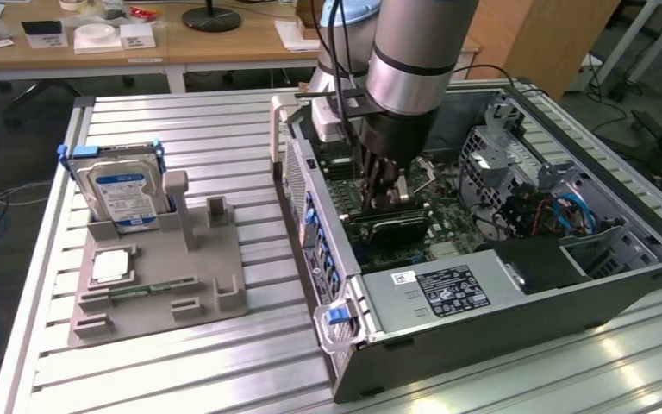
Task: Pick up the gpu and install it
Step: 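Press down on the gpu until it lock into place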
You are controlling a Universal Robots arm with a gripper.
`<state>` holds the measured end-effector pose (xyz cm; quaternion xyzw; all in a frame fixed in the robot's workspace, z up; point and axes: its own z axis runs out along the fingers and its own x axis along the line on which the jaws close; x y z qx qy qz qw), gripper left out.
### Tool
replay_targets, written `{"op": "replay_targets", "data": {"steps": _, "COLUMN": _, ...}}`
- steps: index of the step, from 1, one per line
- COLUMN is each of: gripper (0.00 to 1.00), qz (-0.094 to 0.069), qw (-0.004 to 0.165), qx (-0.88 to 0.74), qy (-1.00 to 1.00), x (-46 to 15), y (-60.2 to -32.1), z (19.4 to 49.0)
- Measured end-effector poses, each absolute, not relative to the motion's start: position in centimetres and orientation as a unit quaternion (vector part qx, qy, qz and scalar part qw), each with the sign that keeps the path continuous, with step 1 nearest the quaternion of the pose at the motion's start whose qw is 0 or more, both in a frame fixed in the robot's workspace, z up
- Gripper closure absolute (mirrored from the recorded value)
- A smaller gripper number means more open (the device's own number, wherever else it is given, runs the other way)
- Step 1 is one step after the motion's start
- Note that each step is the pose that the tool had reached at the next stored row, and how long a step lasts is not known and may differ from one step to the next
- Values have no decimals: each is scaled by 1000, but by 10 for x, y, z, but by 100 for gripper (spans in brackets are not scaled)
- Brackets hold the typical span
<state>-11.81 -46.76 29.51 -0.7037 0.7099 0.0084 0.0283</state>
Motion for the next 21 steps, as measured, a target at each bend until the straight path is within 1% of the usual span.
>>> {"op": "replay_targets", "data": {"steps": 8, "gripper": 89, "qz": 17, "qw": 19, "qx": -703, "qy": 710, "x": -122, "y": -471, "z": 295}}
{"op": "replay_targets", "data": {"steps": 14, "gripper": 89, "qz": 17, "qw": 19, "qx": -703, "qy": 710, "x": -134, "y": -472, "z": 294}}
{"op": "replay_targets", "data": {"steps": 21, "gripper": 89, "qz": 17, "qw": 19, "qx": -704, "qy": 710, "x": -144, "y": -483, "z": 294}}
